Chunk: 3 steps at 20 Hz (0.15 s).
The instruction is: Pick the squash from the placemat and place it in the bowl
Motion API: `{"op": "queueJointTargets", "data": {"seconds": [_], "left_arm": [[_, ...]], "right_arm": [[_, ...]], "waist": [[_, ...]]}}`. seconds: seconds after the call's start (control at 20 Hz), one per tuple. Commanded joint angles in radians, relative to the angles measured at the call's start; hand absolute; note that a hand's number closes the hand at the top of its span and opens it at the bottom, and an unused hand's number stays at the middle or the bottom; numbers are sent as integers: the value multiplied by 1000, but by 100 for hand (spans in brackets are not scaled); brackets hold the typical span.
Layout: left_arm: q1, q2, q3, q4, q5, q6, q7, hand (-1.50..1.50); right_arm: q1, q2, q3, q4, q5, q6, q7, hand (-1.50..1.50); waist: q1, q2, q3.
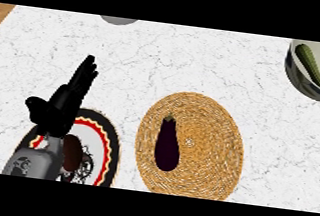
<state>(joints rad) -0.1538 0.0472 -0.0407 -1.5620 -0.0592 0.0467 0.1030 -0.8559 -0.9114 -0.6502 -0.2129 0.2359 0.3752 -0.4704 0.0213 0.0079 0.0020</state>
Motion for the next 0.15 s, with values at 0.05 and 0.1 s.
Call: {"op": "queueJointTargets", "data": {"seconds": [0.05,0.1], "left_arm": [[40,-4,-10,25,-9,-10,-60,0],[19,14,19,46,17,-31,-60,0]], "right_arm": [[83,17,16,-10,-6,44,-79,-150],[127,10,9,-26,-21,47,-104,-150]], "waist": [[2,2,0],[-8,-1,0]]}}
